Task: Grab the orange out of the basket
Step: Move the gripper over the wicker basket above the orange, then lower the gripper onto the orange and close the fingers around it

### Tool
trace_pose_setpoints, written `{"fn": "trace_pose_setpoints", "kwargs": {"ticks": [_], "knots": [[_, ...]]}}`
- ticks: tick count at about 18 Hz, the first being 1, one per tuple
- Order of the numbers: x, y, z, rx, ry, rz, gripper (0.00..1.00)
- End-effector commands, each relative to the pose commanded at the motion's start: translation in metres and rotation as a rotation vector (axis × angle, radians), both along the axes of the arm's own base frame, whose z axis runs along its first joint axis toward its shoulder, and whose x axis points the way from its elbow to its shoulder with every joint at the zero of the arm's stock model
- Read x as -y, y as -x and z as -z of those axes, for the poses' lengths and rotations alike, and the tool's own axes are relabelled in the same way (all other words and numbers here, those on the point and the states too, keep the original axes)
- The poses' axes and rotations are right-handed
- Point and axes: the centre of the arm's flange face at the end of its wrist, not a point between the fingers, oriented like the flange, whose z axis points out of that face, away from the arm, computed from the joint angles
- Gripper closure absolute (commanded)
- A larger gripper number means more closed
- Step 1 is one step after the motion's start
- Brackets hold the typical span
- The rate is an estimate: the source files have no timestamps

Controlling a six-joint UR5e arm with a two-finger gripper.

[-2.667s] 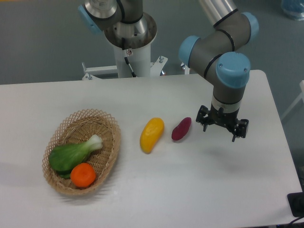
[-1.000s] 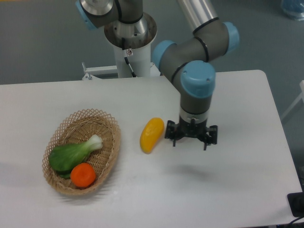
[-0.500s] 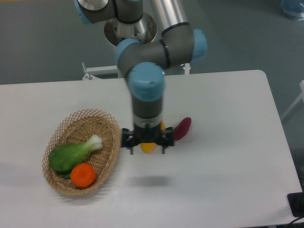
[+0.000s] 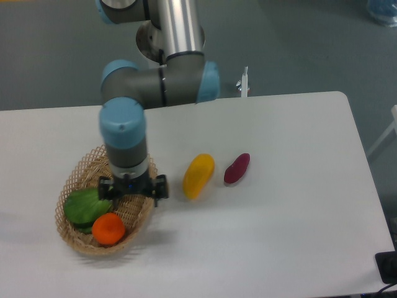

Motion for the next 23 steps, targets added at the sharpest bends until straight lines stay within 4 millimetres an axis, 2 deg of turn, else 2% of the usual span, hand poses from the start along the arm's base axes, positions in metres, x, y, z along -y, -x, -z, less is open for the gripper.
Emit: {"fn": "trace_pose_setpoints", "kwargs": {"ticks": [1,5,8,11,23], "knots": [[-0.003,-0.006,0.005,0.005,0.006,-0.007,0.0],[-0.009,-0.011,0.015,0.01,0.019,-0.003,0.0],[-0.029,0.0,0.021,0.004,0.013,-0.043,0.0],[-0.038,0.003,0.025,0.004,0.013,-0.043,0.0],[-0.045,-0.001,0.063,0.023,0.063,-0.056,0.0]]}}
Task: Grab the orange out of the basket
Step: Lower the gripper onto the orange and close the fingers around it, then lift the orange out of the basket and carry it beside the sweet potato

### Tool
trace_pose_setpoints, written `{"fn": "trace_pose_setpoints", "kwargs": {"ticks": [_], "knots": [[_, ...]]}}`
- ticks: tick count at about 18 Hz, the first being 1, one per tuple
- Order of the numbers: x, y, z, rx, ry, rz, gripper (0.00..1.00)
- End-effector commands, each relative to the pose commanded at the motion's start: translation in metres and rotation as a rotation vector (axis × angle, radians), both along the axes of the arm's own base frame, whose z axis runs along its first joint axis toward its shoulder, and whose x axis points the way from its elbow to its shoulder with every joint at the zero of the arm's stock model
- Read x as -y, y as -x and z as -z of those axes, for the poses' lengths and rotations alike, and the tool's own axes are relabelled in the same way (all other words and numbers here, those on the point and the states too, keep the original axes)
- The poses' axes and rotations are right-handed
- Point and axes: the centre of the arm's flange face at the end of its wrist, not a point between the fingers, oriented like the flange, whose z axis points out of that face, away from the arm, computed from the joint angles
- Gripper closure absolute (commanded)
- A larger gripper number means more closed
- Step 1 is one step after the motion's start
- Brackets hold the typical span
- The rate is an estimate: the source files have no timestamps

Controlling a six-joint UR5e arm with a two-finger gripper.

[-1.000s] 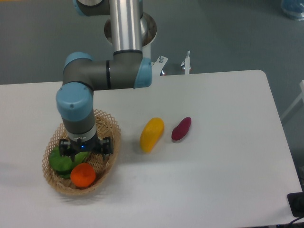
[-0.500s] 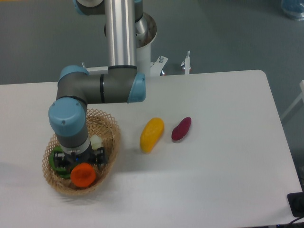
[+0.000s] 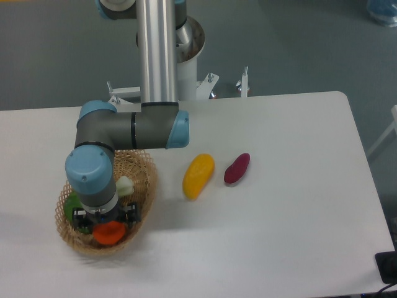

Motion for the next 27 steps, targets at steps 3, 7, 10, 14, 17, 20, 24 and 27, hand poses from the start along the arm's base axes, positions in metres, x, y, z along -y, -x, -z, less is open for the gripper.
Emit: {"fn": "trace_pose_setpoints", "kwargs": {"ticks": [3,7,10,14,17,20,24,27], "knots": [[0.0,0.0,0.001,0.002,0.001,-0.001,0.0],[-0.001,-0.002,0.0,0.001,-0.002,-0.001,0.18],[-0.003,-0.001,-0.004,0.0,-0.008,-0.003,0.35],[-0.009,0.002,-0.026,-0.007,-0.049,-0.004,0.37],[-0.004,0.014,-0.056,-0.026,-0.091,-0.012,0.36],[0.007,0.035,-0.076,-0.049,-0.111,-0.041,0.36],[0.029,0.081,-0.102,-0.08,-0.142,-0.081,0.36],[0.056,0.136,-0.103,-0.094,-0.135,-0.103,0.36]]}}
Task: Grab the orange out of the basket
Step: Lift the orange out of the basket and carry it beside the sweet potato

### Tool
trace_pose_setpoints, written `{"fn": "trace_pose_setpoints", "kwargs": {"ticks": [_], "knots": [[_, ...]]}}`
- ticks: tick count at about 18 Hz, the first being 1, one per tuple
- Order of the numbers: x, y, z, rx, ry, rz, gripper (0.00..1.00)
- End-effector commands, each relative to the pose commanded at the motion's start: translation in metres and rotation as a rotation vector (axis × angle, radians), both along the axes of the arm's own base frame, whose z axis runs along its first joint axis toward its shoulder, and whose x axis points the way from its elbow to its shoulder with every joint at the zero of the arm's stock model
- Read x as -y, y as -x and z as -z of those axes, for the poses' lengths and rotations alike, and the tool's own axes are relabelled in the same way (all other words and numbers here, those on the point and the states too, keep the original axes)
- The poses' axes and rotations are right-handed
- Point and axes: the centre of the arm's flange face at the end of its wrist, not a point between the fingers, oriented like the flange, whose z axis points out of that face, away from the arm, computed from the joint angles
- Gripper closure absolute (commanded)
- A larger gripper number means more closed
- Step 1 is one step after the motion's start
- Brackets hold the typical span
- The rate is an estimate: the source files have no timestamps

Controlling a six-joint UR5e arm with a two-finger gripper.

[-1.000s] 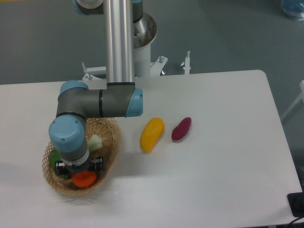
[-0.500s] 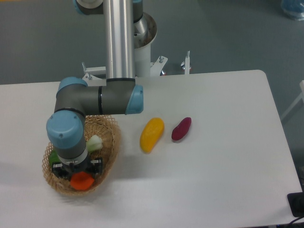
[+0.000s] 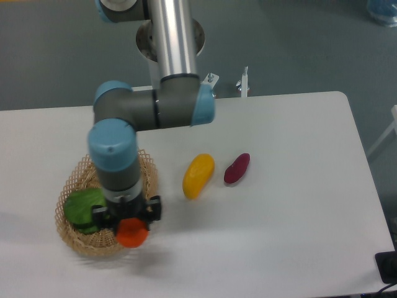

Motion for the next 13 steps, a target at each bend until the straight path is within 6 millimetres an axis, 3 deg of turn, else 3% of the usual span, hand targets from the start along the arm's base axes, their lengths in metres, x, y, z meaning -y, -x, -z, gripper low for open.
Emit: {"fn": "trace_pose_setpoints", "kwargs": {"ticks": [2,6,13], "knots": [[0.027,0.047,0.004,-0.002,0.011,-0.038,0.36],[0.063,0.098,0.006,-0.024,0.033,0.01,0.36],[0.122,0.144,0.008,-0.091,0.113,0.244,0.36]]}}
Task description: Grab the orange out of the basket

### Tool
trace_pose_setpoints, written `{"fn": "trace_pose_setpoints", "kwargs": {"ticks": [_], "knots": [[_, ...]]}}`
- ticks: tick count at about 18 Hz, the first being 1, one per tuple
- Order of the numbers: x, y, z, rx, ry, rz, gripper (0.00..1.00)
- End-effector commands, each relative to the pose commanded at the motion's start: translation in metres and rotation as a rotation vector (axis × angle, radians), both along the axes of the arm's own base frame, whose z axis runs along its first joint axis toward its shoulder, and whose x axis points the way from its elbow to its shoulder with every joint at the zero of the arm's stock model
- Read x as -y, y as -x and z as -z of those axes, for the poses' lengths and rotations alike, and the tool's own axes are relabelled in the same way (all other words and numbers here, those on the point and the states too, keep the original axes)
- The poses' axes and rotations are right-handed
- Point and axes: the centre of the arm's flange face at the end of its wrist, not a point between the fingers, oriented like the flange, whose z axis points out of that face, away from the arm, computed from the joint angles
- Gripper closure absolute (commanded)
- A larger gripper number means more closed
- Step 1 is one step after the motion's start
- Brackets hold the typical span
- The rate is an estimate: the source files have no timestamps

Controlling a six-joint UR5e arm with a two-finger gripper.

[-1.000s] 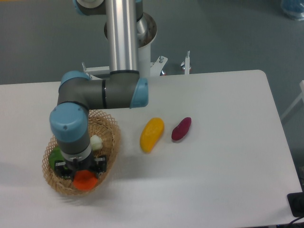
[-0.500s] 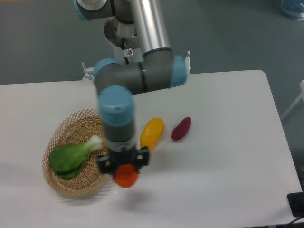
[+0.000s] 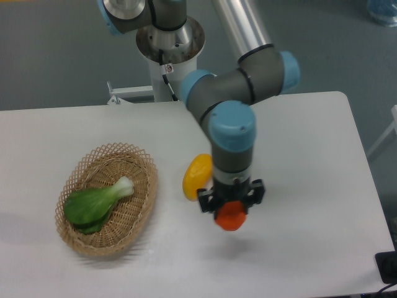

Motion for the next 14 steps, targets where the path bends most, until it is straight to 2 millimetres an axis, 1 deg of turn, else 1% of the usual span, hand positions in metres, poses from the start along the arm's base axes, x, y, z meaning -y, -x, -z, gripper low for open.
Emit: {"fn": "trace_pose_setpoints", "kwargs": {"ticks": [5,7,11,14], "knots": [[0.025,0.021,0.002,-0.013,0.028,0.129,0.35],[0.028,0.021,-0.004,-0.027,0.031,0.177,0.35],[0.029,0.023,-0.004,-0.04,0.05,0.275,0.33],[0.032,0.025,-0.005,-0.054,0.074,0.293,0.33]]}}
